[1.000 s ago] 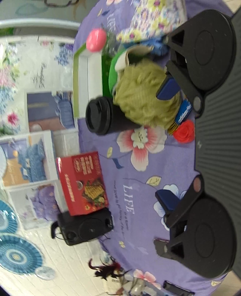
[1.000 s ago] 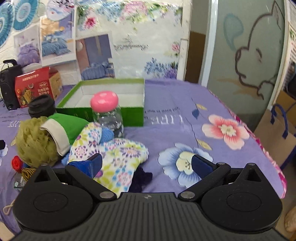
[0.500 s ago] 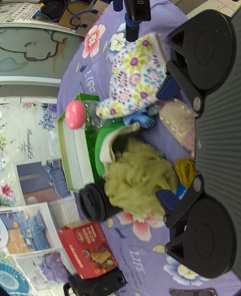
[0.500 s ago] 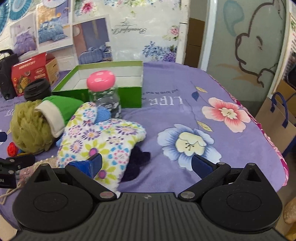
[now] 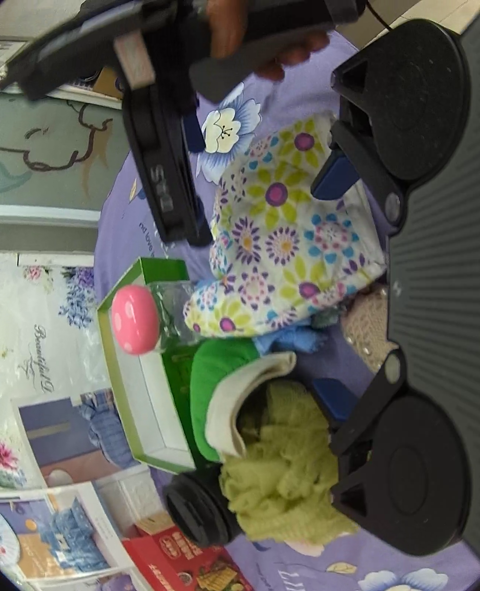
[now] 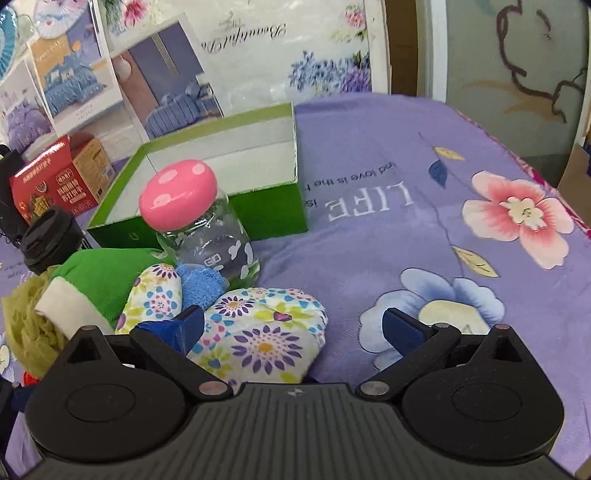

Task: Organize soft objects
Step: 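Close the right gripper on the mitt while the left gripper grasps it too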

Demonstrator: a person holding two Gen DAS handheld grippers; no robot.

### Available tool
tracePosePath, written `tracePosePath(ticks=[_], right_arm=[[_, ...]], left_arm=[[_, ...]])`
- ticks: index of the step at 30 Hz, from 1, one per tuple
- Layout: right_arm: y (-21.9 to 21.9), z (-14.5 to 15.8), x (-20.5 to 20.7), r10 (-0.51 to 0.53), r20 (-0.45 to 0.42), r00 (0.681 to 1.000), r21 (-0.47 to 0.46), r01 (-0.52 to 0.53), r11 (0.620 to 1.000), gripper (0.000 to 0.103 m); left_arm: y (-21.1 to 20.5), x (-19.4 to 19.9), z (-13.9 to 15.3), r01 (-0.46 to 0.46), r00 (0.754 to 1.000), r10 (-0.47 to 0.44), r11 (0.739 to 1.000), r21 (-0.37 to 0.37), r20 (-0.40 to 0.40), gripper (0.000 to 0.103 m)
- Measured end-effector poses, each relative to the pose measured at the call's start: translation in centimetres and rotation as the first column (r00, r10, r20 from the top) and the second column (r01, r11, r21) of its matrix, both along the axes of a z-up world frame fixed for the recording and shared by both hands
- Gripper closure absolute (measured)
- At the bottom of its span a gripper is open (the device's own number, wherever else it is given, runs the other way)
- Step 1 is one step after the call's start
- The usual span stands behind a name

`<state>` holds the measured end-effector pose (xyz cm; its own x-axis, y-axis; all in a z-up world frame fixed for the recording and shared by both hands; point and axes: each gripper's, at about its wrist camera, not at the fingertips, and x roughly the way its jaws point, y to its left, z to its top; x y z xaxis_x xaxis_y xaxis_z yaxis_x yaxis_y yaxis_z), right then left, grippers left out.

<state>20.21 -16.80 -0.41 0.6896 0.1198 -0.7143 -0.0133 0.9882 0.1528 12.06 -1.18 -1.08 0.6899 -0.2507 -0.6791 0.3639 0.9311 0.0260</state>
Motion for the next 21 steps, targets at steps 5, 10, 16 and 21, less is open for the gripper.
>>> tracePosePath(ticks=[5, 10, 16, 21], right_arm=[[1.2, -1.6, 2.5, 0.020, -0.074, 0.997, -0.017, -0.021, 1.000, 0.013], [2.2, -2.8, 3.9, 0.037, -0.129, 0.991, -0.011, -0.039, 0.999, 0.013], [1.9, -3.8, 3.8, 0.032, -0.188, 0.982, -0.084, -0.049, 0.995, 0.013], [1.4, -4.8, 3.0, 0.069, -0.192, 0.979, -0.093, -0.088, 0.992, 0.012]], left_arm=[[-0.2, 1.0, -0.8, 0.023, 1.000, -0.023, 1.000, -0.019, -0.021, 0.000], [0.6, 1.6, -1.5, 0.025, 0.999, -0.028, 0.998, -0.053, -0.047, 0.000], [1.1, 1.6, -1.4, 0.037, 0.998, -0.041, 0.995, -0.097, -0.047, 0.000], [0.5, 0.9, -1.2, 0.053, 0.998, -0.057, 0.995, -0.081, -0.041, 0.000]])
